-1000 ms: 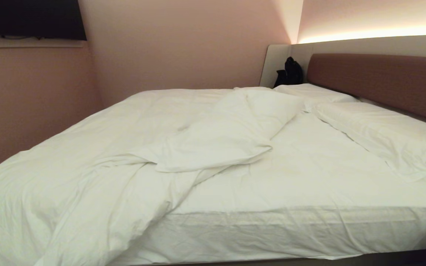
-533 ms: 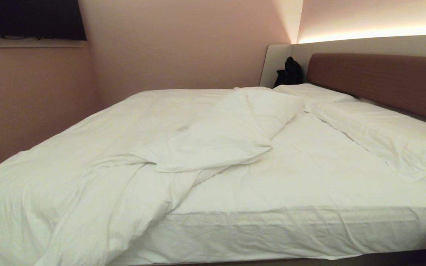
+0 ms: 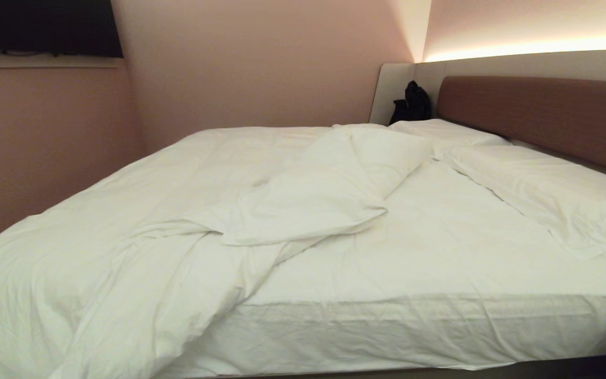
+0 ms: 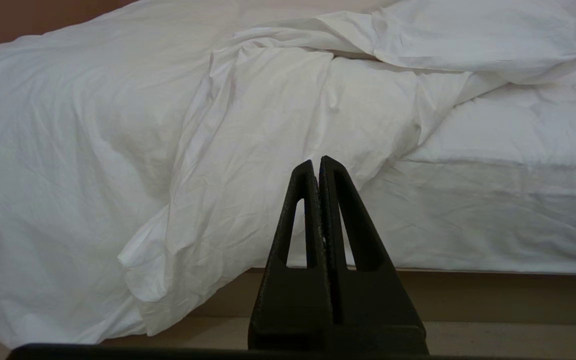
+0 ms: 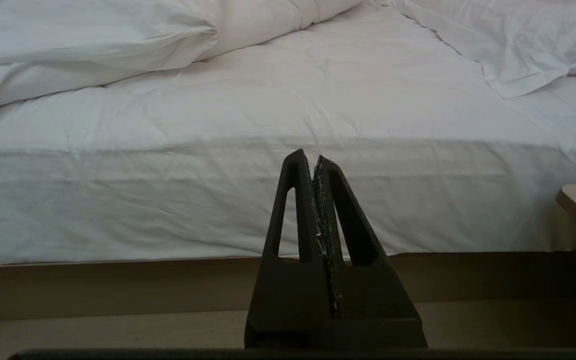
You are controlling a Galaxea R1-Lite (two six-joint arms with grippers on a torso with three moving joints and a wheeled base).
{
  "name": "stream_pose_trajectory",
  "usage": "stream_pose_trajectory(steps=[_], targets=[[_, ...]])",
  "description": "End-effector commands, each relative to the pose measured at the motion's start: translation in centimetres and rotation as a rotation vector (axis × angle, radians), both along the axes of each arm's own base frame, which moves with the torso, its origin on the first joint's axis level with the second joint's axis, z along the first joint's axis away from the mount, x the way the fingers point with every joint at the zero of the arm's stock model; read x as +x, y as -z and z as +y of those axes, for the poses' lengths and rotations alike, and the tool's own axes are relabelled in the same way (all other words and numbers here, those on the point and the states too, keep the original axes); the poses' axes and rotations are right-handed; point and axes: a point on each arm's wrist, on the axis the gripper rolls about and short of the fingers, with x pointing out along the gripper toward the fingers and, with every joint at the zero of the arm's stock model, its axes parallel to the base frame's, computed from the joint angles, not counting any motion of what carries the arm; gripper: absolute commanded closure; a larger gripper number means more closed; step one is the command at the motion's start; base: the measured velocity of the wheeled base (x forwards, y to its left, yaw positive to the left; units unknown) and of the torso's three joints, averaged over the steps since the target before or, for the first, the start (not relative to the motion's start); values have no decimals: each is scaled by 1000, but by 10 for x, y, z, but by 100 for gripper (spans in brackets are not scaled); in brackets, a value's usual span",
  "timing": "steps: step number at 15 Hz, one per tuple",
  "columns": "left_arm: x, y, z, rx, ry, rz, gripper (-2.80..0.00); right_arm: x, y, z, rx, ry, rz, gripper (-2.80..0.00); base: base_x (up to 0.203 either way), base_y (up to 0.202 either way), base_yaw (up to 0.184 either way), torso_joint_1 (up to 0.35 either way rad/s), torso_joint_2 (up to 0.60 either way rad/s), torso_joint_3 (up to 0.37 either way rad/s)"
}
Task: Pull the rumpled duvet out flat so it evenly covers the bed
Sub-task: Hold the folded corner of the quilt
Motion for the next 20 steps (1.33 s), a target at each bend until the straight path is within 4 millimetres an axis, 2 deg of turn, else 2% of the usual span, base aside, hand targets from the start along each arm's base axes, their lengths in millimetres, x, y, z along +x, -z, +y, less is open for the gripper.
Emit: stream_pose_trajectory(steps=[1, 20], targets=[[0, 0, 0, -3, -1, -1, 0, 0, 0, 0, 0, 0, 0, 0, 0, 0, 0, 0, 0, 0], [0, 0, 0, 7, 1, 2, 0, 0, 0, 0, 0, 0, 0, 0, 0, 0, 0, 0, 0, 0]])
